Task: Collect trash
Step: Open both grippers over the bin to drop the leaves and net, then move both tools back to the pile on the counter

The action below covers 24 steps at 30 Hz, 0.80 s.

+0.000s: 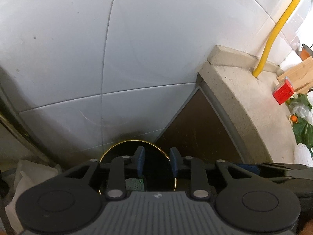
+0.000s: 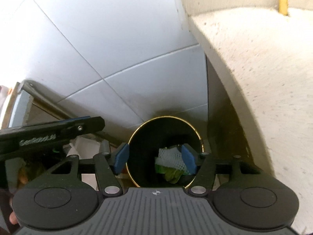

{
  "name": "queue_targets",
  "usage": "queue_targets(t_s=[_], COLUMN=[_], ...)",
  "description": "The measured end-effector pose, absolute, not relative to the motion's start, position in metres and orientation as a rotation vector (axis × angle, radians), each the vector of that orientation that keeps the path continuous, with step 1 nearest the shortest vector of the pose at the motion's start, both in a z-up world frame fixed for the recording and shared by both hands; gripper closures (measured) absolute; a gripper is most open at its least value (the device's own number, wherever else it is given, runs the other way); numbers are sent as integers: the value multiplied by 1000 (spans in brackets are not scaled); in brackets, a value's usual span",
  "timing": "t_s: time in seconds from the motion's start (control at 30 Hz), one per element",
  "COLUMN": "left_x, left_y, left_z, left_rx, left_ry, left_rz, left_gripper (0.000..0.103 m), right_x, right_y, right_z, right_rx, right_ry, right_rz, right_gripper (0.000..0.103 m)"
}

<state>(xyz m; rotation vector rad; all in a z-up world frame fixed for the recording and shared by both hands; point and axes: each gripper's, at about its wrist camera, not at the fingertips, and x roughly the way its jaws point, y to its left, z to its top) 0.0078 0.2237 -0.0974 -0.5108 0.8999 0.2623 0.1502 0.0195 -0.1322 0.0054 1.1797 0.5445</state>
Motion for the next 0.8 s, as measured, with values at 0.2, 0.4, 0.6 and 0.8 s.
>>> queue_targets(t_s=[0.2,0.4,0.6,0.8], left_x=[8,9,9,10], left_y=[213,209,197,184], left_z=[-91,-89,-84,-80], left_rx=[-461,-454,-418,-404], left_ry=[881,880,865,863], left_rz=[226,201,148,83], left_gripper=[76,74,70,69], right_x=[133,121,108,95], right_y=[3,-20,-43,-76], right_z=[-101,-78,-64,-40], right_rx=[22,49,78,90], right_ry=[1091,1031,991,924], right_rz=[536,496,448,376], right_gripper=[30,30,28,28])
